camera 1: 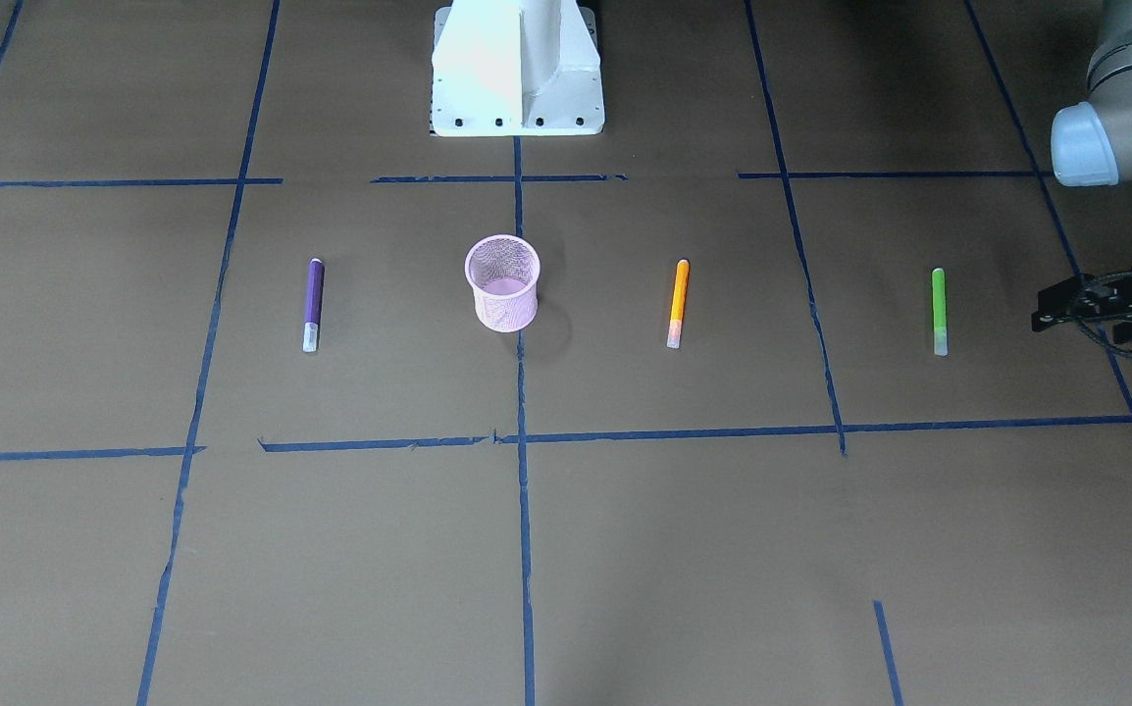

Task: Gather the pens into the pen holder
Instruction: 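Move the left gripper in toward the green highlighter, then lower the left gripper over the green highlighter, then close the left gripper on the green highlighter's capped end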

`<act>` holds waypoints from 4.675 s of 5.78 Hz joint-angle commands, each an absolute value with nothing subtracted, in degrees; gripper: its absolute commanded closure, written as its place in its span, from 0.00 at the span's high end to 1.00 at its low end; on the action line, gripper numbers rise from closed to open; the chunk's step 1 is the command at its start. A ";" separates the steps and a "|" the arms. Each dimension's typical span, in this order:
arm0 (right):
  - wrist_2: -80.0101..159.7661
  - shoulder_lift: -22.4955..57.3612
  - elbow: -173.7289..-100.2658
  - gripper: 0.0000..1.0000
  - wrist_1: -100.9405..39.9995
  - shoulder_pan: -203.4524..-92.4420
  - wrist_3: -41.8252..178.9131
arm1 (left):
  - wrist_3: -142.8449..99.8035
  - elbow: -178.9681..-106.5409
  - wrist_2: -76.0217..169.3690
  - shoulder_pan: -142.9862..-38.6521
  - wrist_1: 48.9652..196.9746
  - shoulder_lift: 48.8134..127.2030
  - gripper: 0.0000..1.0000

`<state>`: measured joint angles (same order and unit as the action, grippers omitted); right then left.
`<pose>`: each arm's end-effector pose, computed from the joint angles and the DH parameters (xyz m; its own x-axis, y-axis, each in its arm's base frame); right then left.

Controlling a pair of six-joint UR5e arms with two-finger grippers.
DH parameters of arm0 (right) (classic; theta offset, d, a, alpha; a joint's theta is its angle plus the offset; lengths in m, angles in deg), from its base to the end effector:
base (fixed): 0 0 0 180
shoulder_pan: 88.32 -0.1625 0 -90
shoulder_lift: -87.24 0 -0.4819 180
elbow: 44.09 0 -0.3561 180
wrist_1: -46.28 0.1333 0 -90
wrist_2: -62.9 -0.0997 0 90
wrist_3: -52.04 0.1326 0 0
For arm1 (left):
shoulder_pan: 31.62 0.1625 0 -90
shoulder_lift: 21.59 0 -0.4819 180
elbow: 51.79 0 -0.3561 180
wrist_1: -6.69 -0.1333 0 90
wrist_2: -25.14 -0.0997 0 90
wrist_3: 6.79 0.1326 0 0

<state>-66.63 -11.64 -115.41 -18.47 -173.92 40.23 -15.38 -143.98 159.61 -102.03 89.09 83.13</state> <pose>0.0229 -0.3396 0.9096 0.7390 -0.2368 0.6308 0.2328 0.9683 0.0907 0.1553 -0.5570 0.6023 0.6766 0.2033 -0.7077 -0.2324 0.9710 0.0567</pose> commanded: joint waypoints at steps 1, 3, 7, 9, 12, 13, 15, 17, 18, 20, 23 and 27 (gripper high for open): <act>-66.65 -10.15 -114.75 1.00 -17.45 -173.83 44.19 | -15.40 -143.81 159.53 -100.89 90.62 82.74 1.00; -66.74 -9.36 -113.18 1.00 -17.44 -173.48 44.66 | -15.32 -143.81 159.53 -100.71 90.71 82.74 1.00; -67.00 -9.18 -112.12 1.00 -16.05 -170.33 44.75 | -15.32 -143.89 159.53 -100.53 90.71 82.74 1.00; -67.27 -8.74 -110.98 1.00 -14.28 -169.53 44.92 | -15.23 -143.81 159.53 -100.27 90.71 82.74 1.00; -67.88 -8.12 -111.15 1.00 -14.19 -169.44 45.28 | -23.07 -145.64 159.27 -92.40 92.89 82.92 1.00; -67.88 -7.95 -111.06 1.00 -14.19 -169.44 45.28 | -23.40 -143.82 156.30 -91.23 98.48 80.74 1.00; -67.88 -7.86 -111.06 1.00 -14.19 -169.44 45.28 | -23.32 -141.53 154.52 -88.75 105.99 76.86 1.00; -67.97 -7.86 -111.06 1.00 -14.19 -169.44 45.28 | -23.84 -138.89 153.81 -87.70 111.78 75.54 1.00; -67.97 -7.86 -111.06 1.00 -14.19 -169.44 45.45 | -24.19 -138.97 153.81 -87.61 112.24 75.53 1.00; -67.97 -7.86 -111.15 1.00 -14.19 -169.44 45.63 | -29.79 -138.97 153.29 -86.12 117.24 75.53 1.00; -67.97 -7.86 -111.15 1.00 -14.19 -169.44 45.71 | -29.90 -139.50 152.23 -84.97 117.70 74.48 1.00; -67.97 -7.86 -111.15 1.00 -14.19 -169.44 45.71 | -29.90 -140.20 152.23 -84.97 117.70 74.39 0.74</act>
